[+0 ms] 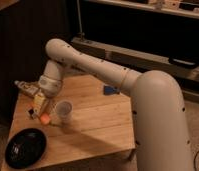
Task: Place the pepper in the ceramic bowl
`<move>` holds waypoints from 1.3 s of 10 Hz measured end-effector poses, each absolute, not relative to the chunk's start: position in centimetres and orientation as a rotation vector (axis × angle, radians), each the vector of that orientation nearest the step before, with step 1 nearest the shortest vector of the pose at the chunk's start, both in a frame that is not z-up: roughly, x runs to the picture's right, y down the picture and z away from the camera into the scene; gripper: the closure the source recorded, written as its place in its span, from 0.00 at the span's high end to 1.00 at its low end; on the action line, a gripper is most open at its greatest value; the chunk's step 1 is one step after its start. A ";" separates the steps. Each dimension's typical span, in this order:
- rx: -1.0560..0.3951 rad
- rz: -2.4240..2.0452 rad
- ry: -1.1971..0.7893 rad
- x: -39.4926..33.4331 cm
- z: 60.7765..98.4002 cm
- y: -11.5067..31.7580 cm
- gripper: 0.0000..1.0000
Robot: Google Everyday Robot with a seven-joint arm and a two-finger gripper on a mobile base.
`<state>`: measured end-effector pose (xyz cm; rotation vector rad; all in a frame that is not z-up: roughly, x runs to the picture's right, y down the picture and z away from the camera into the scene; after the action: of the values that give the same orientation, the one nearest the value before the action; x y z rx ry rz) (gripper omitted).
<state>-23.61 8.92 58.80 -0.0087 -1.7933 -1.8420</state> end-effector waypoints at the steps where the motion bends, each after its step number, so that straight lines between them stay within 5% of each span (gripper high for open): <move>1: -0.009 -1.842 -1.793 -23.6 58.8 8.9 0.20; 8: 0.011 -1.805 -1.626 -27.6 60.8 8.4 0.20; 13: -0.004 -1.816 -1.650 -30.7 61.5 12.4 0.20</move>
<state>-30.75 12.44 61.46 -0.0036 -1.6498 -1.8160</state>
